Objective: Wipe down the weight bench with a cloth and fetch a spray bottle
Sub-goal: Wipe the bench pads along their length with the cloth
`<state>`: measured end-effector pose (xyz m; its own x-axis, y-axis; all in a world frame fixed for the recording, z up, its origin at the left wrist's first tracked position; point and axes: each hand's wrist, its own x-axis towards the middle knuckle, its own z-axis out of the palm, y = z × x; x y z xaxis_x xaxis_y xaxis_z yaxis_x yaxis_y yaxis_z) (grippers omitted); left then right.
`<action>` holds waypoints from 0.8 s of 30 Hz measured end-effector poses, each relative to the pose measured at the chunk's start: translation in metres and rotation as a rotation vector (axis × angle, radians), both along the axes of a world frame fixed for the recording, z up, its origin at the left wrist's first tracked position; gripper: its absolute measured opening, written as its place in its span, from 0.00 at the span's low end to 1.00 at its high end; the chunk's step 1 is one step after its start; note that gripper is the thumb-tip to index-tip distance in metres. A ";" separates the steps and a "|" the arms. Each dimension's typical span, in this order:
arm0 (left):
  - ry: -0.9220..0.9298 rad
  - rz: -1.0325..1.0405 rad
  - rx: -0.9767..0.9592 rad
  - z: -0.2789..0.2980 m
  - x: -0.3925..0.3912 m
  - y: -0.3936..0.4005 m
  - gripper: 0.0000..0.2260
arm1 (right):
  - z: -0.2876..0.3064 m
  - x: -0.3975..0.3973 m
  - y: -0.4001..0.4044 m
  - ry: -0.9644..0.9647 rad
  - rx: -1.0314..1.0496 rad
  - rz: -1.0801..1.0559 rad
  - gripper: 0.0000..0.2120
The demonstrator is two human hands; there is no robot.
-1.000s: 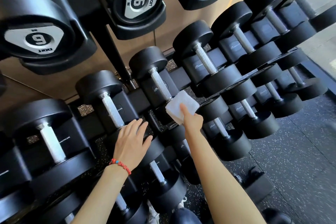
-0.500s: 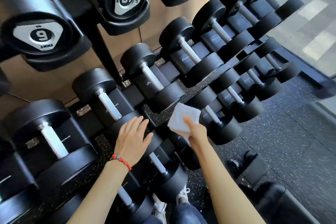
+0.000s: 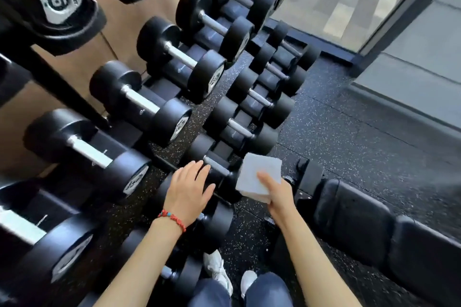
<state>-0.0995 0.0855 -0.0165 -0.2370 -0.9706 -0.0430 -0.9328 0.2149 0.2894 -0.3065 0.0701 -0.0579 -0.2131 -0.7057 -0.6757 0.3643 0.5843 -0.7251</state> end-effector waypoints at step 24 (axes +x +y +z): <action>-0.014 -0.443 -0.004 -0.023 -0.348 0.098 0.19 | -0.006 -0.339 0.222 0.330 -0.114 -0.314 0.35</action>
